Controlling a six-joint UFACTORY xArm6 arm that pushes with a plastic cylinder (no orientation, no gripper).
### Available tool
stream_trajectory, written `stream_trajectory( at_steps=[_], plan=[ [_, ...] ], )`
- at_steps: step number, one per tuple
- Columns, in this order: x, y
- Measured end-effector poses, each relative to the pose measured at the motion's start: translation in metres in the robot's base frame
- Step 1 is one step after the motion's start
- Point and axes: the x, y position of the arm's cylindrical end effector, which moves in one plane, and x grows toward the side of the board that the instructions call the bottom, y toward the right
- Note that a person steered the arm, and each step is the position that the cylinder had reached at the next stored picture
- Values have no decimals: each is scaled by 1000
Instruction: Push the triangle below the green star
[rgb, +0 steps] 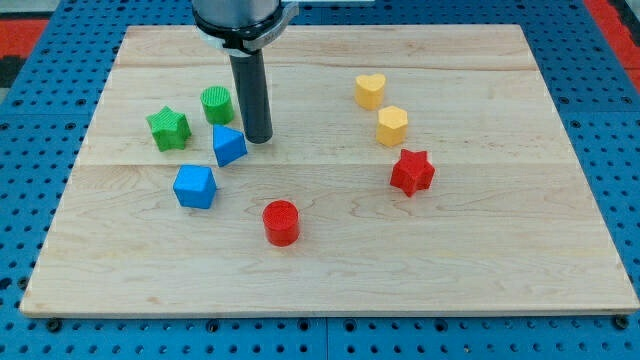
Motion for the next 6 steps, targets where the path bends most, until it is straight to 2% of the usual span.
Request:
stream_trajectory(
  at_steps=[2,4,6],
  plan=[
    [55,-43],
    [21,-41],
    [23,-96]
  ],
)
